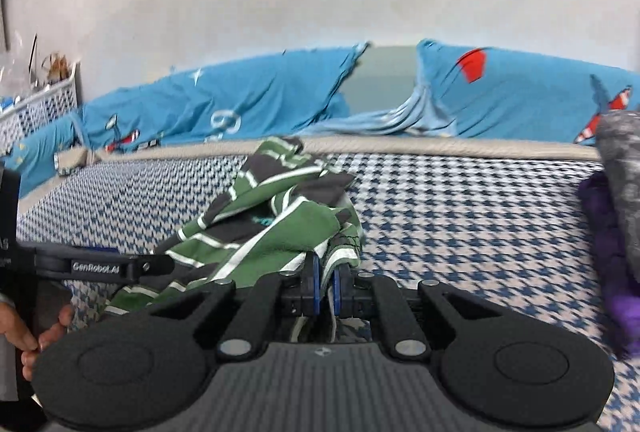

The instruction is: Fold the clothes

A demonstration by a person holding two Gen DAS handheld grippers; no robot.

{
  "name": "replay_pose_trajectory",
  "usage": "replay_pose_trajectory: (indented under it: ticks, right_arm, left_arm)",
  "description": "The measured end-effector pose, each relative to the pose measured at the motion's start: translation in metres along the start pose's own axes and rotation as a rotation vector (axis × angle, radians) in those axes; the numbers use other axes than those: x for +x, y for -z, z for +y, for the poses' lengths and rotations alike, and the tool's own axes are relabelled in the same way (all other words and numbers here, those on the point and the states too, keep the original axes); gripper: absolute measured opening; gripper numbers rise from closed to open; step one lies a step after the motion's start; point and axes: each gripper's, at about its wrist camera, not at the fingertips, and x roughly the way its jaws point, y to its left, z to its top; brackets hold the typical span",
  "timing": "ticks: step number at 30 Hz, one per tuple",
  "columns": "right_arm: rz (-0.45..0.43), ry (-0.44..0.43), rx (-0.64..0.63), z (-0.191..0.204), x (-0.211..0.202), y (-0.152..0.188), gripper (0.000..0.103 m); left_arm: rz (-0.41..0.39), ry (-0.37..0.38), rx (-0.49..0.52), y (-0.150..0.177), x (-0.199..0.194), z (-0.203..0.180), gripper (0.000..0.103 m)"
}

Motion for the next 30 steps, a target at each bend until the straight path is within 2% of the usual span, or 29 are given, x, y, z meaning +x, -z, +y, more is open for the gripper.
replay_pose_trajectory:
  ticks: [7,19,25,30]
  right_arm:
    - [-0.033,0.032,0.07,-0.016,-0.039,0.01,0.008]
    - [0.125,0.13,0.152,-0.04,-0.051,0.045,0.008]
    - [0.105,0.118,0.199,-0.054,-0.062,0.048,0.013]
    - [0.094,0.143,0.24,-0.069,-0.066,0.049,0.014]
  left_arm:
    - [-0.009,-0.001,-0.029,0.017,-0.023,0.0,0.103]
    - [0.013,-0.013,-0.083,0.049,-0.047,0.004,0.103]
    - [0.013,-0.02,-0.131,0.055,-0.054,0.009,0.103]
    - [0.007,-0.028,-0.164,0.056,-0.058,0.015,0.103]
